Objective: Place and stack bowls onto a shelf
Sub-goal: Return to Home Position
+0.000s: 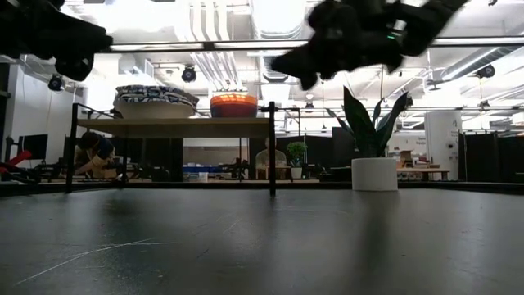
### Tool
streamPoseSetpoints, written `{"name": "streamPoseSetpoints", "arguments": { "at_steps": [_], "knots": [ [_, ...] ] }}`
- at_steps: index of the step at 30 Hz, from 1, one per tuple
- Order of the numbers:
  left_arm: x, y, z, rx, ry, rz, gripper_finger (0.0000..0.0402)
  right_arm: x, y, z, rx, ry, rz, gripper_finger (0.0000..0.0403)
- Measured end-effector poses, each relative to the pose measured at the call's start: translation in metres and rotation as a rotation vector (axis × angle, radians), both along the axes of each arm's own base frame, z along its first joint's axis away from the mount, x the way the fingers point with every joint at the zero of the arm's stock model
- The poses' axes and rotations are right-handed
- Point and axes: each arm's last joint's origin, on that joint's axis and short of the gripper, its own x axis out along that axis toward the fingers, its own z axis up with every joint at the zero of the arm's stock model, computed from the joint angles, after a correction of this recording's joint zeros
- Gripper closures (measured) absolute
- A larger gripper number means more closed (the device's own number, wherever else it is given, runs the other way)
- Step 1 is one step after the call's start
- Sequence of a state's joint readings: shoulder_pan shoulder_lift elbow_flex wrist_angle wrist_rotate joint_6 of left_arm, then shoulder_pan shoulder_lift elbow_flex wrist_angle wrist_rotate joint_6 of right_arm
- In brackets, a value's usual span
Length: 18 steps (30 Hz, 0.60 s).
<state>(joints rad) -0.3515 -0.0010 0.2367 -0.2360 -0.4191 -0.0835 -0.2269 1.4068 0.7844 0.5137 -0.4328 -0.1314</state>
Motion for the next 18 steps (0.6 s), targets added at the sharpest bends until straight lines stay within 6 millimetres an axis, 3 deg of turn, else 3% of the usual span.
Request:
{"name": "streamPoseSetpoints", "arguments": {
  "at_steps": [11,18],
  "knots": [
    [0.001,0.000,-0.002,0.003,-0.002,0.017,0.0327,-0.086,0.013,-0.021,-0.011,-0.123,-0.116,0.0355],
    [0.011,-0.003,-0.028,0.047,0.025,0.017,0.0327,-0.125,0.020,-0.037,-0.004,-0.167,-0.154,0.0355]
  ]
}}
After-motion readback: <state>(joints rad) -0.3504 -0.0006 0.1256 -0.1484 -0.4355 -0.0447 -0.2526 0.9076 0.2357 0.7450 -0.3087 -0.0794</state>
